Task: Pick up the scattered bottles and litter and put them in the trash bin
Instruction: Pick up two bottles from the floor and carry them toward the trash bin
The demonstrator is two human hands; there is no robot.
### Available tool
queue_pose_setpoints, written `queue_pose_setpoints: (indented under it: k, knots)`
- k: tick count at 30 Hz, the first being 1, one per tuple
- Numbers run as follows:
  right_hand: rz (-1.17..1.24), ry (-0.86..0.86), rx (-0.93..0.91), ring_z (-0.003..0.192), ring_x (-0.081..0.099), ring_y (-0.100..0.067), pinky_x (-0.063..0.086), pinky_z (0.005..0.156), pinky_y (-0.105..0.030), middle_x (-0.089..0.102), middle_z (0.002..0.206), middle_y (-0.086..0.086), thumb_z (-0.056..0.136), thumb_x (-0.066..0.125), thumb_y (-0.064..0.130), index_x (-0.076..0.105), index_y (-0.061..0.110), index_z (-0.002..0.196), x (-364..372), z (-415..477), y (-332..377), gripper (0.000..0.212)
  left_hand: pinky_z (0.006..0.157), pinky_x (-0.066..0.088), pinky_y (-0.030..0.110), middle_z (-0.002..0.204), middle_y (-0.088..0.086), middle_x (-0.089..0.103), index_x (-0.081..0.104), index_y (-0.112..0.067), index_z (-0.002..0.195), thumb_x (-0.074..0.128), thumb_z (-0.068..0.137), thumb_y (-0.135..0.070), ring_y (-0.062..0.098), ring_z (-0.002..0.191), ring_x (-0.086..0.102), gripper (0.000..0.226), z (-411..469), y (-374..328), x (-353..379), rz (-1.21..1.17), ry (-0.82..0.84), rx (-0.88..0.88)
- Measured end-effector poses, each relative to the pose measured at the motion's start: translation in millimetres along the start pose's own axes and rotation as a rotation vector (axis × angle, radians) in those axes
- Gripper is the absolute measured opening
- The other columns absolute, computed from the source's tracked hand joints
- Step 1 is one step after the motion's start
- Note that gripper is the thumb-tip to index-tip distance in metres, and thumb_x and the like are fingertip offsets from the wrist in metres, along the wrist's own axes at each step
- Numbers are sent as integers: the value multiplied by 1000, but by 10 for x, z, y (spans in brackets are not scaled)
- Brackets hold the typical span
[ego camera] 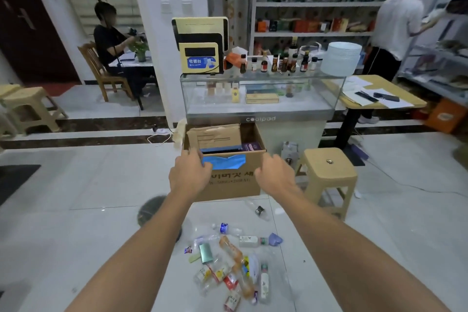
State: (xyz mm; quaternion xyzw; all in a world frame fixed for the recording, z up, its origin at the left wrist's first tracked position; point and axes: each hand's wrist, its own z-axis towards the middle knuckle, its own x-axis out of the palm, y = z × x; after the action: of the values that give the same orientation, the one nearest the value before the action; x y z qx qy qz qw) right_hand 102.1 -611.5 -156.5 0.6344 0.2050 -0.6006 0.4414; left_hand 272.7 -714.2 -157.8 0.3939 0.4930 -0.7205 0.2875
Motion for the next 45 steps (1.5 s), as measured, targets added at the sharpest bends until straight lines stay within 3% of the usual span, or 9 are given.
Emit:
queue_pose_setpoints:
  k: [4, 8, 12, 21, 27, 33, 40, 45]
  knots:
    - [-71, 94, 91, 100, 59, -28, 49, 80, -35, 61, 109, -9, 93, 44, 26, 54, 13, 109, 576, -169, 115, 23, 77, 50, 39, 108, 1, 57, 56, -19, 108, 51, 85, -28, 23, 99, 54, 25, 14, 471, 306, -50, 25, 35]
    - [-100, 254, 154, 105, 57, -26, 47, 84, -35, 57, 117, -7, 94, 42, 24, 50, 13, 119, 1419, -344, 43, 29, 77, 50, 39, 111, 1, 58, 56, -20, 110, 51, 86, -31, 22, 100, 54, 27, -88, 1193, 957, -30, 101, -24]
    - [-162, 397, 216, 112, 56, -25, 46, 89, -34, 54, 125, -6, 95, 41, 23, 46, 16, 127, 2311, -482, -264, 33, 79, 50, 38, 115, 1, 59, 57, -20, 114, 54, 86, -30, 22, 105, 55, 30, -310, 1847, 1853, -11, 232, -143]
    - [-114, 495, 288, 113, 57, -29, 49, 86, -37, 55, 123, -10, 94, 47, 29, 44, 14, 130, 4414, -362, -1129, 39, 78, 43, 39, 114, 3, 58, 55, -20, 117, 56, 88, -38, 25, 105, 54, 34, -928, 2923, 4098, 156, 406, -267]
    - [-142, 561, 237, 107, 58, -30, 47, 81, -37, 54, 123, -10, 95, 45, 27, 41, 15, 131, 5656, -331, -1754, 38, 80, 44, 40, 114, 6, 59, 55, -18, 118, 57, 87, -34, 28, 106, 54, 35, -1333, 3279, 5322, 142, 461, -304]
    - [-160, 612, 216, 114, 56, -31, 47, 87, -38, 52, 132, -11, 95, 45, 26, 35, 19, 140, 6742, -386, -2325, 47, 81, 45, 38, 118, 0, 57, 50, -22, 121, 56, 86, -38, 23, 108, 51, 38, -1607, 3538, 6402, 130, 518, -287]
    - [-217, 665, 51, 118, 48, -33, 43, 93, -45, 47, 129, -14, 90, 50, 26, 28, 15, 142, 7797, -663, -2605, 57, 90, 43, 41, 130, 6, 43, 35, -21, 135, 62, 84, -47, 26, 121, 42, 64, -2045, 3903, 7519, 232, 701, -308]
    - [-258, 606, -55, 124, 39, -32, 35, 100, -45, 42, 134, -13, 89, 52, 29, 21, 17, 147, 8351, -639, -2735, 68, 92, 44, 43, 136, 8, 37, 19, -22, 145, 66, 77, -57, 28, 123, 40, 90, -2218, 4052, 8115, 223, 657, -292]
